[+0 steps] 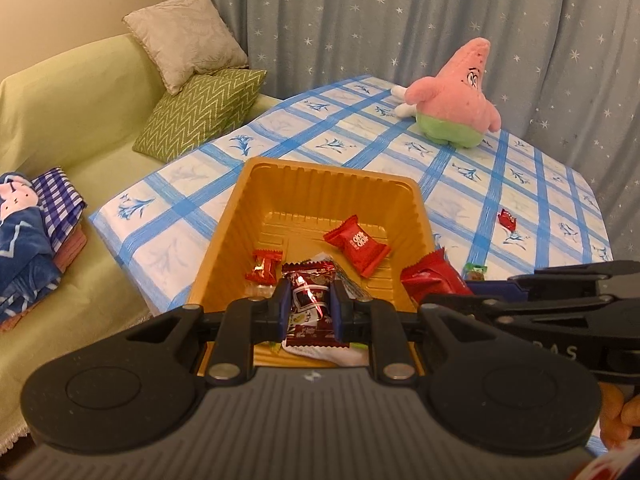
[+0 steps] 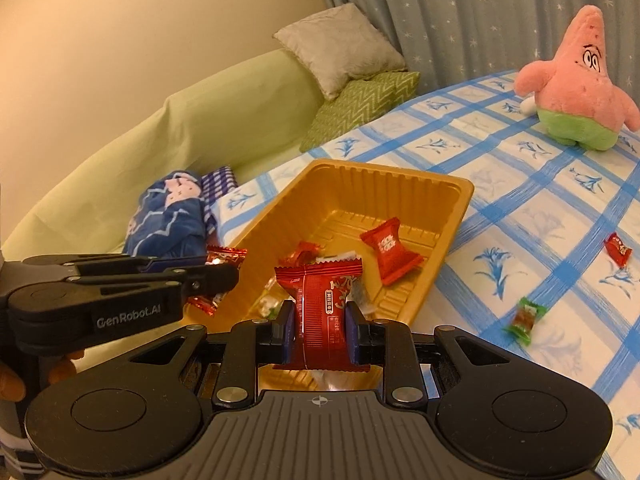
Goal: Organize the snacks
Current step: 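Carry both held candies over the orange tray with both tools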
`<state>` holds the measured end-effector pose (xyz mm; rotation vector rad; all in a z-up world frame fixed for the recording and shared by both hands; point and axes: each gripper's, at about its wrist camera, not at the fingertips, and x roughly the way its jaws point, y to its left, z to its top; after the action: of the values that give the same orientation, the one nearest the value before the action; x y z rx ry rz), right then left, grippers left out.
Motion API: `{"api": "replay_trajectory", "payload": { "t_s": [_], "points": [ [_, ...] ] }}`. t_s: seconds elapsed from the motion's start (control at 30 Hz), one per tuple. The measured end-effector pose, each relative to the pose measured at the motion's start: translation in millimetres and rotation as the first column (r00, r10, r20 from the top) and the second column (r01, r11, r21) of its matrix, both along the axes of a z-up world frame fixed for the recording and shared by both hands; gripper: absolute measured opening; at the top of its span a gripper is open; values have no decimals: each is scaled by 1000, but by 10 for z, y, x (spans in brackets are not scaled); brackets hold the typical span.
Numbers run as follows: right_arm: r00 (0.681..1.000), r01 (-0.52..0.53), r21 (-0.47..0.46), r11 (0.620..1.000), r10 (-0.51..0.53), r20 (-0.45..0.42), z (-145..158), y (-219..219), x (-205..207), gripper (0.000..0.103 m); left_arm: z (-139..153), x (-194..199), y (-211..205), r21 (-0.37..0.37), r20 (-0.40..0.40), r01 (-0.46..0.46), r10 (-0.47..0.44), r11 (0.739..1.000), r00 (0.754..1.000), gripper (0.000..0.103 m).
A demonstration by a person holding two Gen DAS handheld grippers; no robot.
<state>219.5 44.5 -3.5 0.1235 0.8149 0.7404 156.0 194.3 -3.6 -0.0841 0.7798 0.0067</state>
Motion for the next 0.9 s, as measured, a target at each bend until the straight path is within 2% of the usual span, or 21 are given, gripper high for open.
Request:
{"api": "replay_trajectory", "payload": {
  "t_s": [0.23,0.6,0.9],
  "points": [
    [999,42,-3,999,-42,-24,-54,77,277,26,-67,308,81,1,-7,26,-26,1000,1000,18],
    [997,79,-35,996,-80,-20,-110,114,591,26,-204,833,69,55,-18,47,-46,997,999,18],
    [994,106,-32,994,-107,-32,-146,77,784,26,-400,1183,80,62,-69,60,-55,996,996,18]
  ]
}}
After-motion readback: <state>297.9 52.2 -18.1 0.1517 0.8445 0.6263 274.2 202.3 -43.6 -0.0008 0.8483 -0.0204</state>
